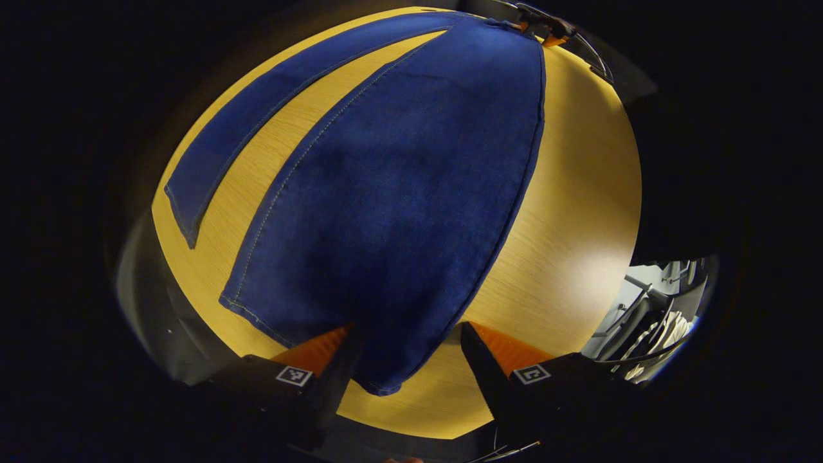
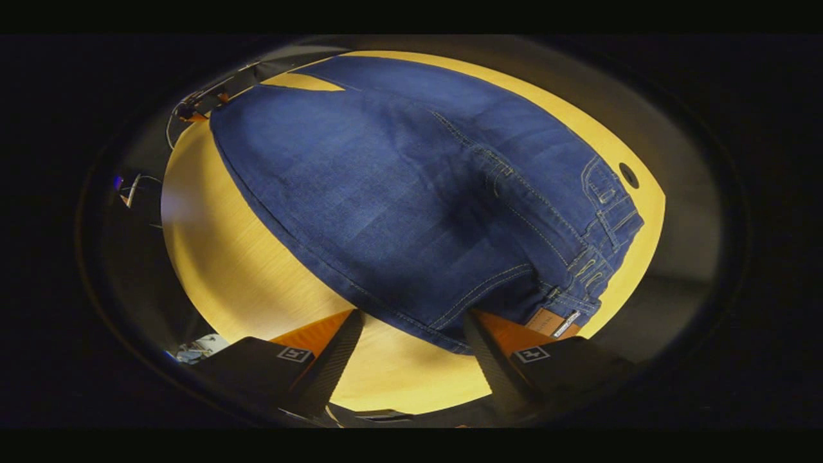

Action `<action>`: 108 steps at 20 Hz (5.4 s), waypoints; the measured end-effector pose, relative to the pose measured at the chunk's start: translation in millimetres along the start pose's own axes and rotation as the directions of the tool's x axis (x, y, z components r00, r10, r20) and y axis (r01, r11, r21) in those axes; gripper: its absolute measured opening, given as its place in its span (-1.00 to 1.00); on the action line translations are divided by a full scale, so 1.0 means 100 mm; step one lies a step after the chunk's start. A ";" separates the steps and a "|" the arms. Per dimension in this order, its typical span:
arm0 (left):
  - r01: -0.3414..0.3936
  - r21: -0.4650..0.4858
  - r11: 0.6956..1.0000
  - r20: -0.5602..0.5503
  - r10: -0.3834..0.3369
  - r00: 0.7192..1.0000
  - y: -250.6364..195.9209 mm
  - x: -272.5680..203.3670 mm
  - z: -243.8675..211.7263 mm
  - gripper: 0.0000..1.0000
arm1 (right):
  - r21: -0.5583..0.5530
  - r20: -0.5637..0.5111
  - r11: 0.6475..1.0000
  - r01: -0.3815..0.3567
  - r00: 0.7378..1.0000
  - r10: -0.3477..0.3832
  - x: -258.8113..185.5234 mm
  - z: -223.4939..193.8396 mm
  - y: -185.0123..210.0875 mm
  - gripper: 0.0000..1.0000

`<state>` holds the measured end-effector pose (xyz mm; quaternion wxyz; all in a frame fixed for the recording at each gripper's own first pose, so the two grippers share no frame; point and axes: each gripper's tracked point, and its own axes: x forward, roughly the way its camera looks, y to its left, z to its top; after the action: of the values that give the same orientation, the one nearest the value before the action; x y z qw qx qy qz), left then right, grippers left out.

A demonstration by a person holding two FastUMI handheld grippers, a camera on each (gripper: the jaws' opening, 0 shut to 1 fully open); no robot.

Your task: Grasp the waist and the cuffs of the jeans and fold them to make the two legs overlap; first hold the waist and fold one-third of the jeans toward the cuffs, then hold the cuffs and fold the remaining one-third in the same direction to finish folding.

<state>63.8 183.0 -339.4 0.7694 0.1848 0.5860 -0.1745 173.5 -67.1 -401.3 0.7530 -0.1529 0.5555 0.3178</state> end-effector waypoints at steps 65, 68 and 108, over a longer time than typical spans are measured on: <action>0.011 -0.806 0.592 0.554 0.747 0.367 1.49 -2.81 3.07 0.91 | 0.956 0.271 0.040 -0.290 0.824 -0.498 -0.25 1.06 -2.27 0.96; -0.048 -0.808 0.587 0.521 0.751 0.406 1.38 -2.73 2.94 0.91 | 0.962 0.208 -0.064 -0.266 0.862 -0.462 0.06 1.02 -2.26 0.96; -0.062 -0.887 0.458 0.352 0.756 0.552 1.10 -2.31 0.59 0.91 | 0.452 0.701 0.892 0.019 0.610 -0.369 0.51 2.02 1.01 -1.00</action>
<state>108.4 262.0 -92.7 0.9422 -0.1125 0.1735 0.2636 266.8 142.6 -368.4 0.9618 0.0946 0.2115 0.1458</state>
